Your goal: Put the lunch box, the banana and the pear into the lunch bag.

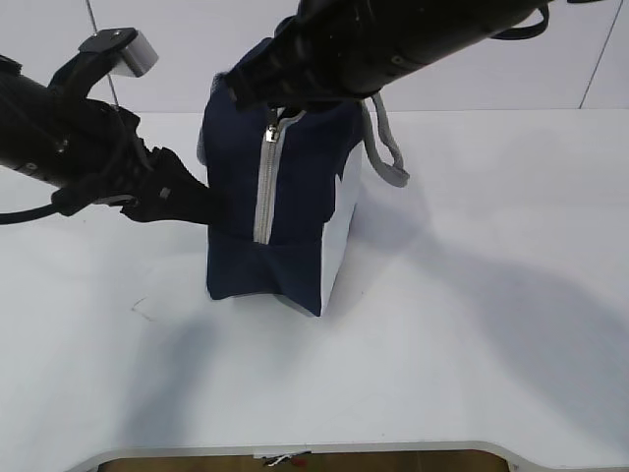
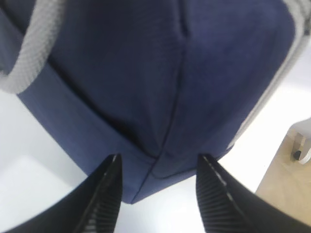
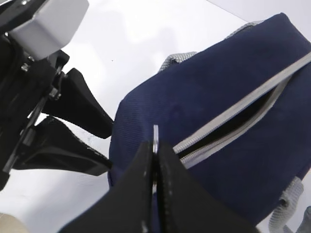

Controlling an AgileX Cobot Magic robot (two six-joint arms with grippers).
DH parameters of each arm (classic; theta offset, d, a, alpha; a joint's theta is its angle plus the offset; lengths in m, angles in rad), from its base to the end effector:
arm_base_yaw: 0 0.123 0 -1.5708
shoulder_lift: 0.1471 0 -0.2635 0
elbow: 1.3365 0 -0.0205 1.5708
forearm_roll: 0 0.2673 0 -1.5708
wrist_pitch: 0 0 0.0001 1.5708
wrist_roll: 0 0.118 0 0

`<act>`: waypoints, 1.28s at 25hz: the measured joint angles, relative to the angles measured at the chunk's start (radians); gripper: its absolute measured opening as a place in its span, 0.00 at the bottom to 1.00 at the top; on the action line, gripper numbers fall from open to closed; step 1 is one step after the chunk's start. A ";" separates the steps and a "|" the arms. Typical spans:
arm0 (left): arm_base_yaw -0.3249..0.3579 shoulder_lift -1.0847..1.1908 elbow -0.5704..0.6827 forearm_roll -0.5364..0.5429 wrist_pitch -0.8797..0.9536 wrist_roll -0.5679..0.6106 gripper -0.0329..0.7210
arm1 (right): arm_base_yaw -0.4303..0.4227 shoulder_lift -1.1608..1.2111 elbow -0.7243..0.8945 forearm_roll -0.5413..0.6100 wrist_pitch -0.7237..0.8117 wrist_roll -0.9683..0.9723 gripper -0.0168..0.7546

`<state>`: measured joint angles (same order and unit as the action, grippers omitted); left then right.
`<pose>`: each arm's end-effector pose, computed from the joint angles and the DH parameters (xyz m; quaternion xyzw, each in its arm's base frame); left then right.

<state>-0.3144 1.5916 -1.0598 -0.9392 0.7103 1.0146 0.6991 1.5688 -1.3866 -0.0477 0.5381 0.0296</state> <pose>0.3187 -0.1690 0.2068 0.3217 0.8563 -0.2746 0.2963 0.3090 0.2560 0.3090 -0.3050 0.8381 0.1421 0.4293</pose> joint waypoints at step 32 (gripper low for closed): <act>-0.007 -0.070 0.000 -0.025 0.063 0.249 0.04 | -0.063 0.021 -0.014 -0.070 -0.086 0.004 0.04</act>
<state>-0.3211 1.5214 -1.0598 -0.9642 0.7735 1.2639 0.6363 1.5894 -1.4003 -0.1177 0.4521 0.0331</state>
